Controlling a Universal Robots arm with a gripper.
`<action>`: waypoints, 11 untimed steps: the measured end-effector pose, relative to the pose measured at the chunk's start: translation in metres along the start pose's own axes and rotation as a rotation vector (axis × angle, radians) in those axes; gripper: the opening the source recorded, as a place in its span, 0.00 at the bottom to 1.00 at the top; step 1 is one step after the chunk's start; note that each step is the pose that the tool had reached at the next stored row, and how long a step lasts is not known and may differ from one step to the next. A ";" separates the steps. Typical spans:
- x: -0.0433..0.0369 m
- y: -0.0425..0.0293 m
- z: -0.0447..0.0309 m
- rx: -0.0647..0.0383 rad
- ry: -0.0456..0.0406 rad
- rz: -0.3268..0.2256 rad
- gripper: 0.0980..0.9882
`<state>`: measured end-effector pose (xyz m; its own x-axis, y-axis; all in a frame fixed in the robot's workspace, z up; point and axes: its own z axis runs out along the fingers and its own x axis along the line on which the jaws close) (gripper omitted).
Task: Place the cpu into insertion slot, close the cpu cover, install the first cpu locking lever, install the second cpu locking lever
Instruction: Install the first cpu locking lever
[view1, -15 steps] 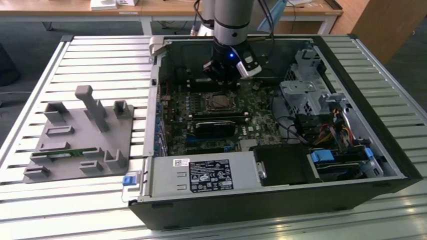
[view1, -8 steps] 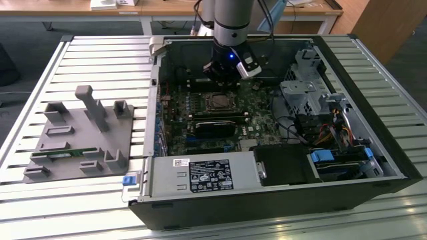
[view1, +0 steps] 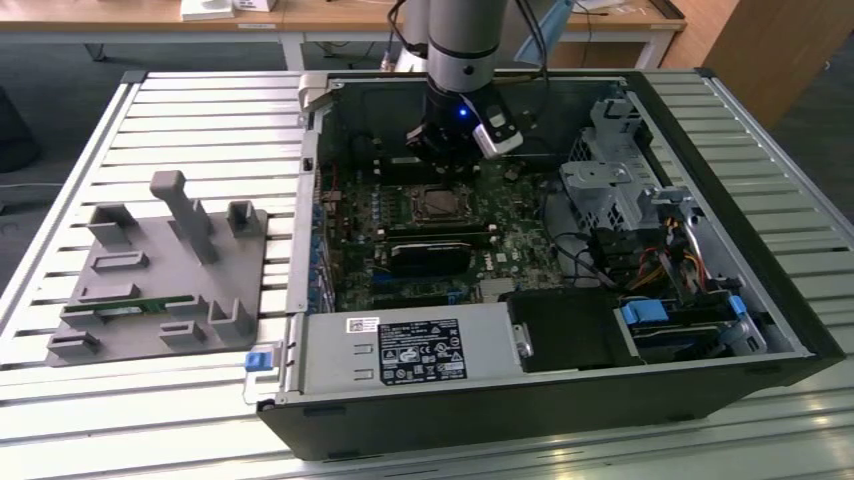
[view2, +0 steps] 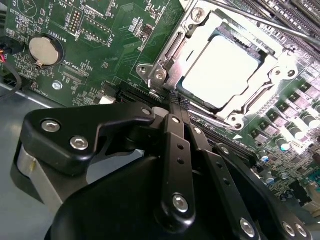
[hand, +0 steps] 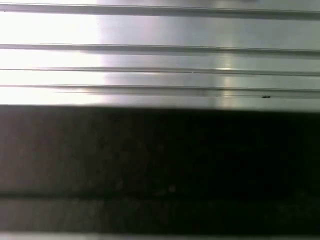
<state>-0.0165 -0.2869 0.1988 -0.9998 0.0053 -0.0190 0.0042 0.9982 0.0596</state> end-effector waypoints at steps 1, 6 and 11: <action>-0.0001 0.0002 -0.0006 -0.001 -0.0005 0.000 0.01; 0.0000 0.0001 -0.0027 0.000 0.0003 0.000 0.01; 0.0000 0.0001 -0.0022 0.020 0.0004 0.000 0.01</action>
<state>-0.0166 -0.2870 0.2010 -0.9998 0.0049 -0.0187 0.0042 0.9992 0.0397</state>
